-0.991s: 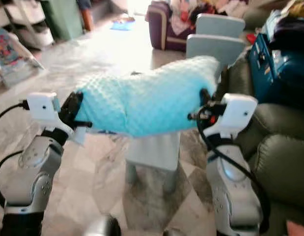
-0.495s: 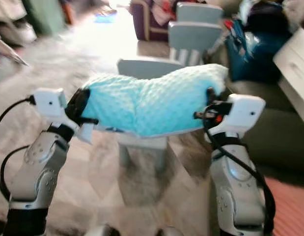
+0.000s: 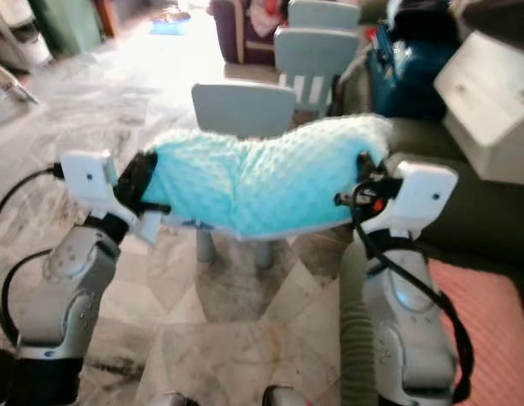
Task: Move the pillow to the sofa
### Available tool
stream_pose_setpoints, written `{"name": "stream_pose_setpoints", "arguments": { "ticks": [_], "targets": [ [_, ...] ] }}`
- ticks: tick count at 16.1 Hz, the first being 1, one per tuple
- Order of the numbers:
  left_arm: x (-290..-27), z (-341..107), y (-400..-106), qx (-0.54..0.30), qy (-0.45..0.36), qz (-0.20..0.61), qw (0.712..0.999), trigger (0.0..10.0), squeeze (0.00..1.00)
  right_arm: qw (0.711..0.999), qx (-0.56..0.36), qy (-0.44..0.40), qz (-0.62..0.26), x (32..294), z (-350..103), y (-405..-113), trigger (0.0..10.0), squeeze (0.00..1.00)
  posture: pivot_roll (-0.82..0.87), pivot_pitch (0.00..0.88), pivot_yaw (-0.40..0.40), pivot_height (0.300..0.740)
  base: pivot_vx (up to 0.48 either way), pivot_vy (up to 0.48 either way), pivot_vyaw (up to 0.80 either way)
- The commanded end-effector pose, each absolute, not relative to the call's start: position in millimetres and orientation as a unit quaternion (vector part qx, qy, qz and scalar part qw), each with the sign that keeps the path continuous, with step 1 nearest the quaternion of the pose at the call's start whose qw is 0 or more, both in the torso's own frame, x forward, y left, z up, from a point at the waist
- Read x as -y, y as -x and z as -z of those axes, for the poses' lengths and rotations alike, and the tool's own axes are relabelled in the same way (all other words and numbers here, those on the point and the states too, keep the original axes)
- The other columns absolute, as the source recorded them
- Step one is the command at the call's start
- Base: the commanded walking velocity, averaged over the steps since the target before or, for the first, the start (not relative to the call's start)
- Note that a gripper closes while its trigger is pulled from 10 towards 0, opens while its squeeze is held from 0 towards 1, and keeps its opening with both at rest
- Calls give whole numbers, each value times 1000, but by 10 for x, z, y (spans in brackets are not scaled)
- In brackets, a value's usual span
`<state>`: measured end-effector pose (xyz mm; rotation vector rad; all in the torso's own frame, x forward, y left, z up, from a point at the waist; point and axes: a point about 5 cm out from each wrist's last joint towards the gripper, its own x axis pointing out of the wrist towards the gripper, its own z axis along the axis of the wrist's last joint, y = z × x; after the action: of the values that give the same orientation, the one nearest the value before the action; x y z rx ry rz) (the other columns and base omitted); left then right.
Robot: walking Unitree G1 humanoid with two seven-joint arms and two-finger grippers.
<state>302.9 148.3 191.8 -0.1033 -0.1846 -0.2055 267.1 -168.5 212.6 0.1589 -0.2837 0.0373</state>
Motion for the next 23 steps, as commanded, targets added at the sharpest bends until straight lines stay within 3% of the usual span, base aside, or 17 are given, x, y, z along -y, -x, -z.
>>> {"name": "stream_pose_setpoints", "arguments": {
  "ticks": [1,5,18,23],
  "targets": [
    [-1493,-1953,-3033,100,50,103,988,10000,0,985,154,-75,-25,1664,-2186,-2659,0,0,-106,130,-4,740,-270,0,0],
    [-1485,-1949,-3038,98,50,106,988,10000,0,985,154,-77,-25,1665,-2182,-2663,0,0,-106,130,-3,740,-284,0,0],
    [-1564,-1965,-3117,84,93,88,988,10000,0,985,151,-80,-24,1662,-2175,-2671,0,0,-111,141,3,740,0,0,0],
    [-1569,-1956,-3124,77,96,90,988,10000,0,985,151,-81,-24,1663,-2174,-2670,0,0,-112,144,3,740,0,447,0]
  ]
}}
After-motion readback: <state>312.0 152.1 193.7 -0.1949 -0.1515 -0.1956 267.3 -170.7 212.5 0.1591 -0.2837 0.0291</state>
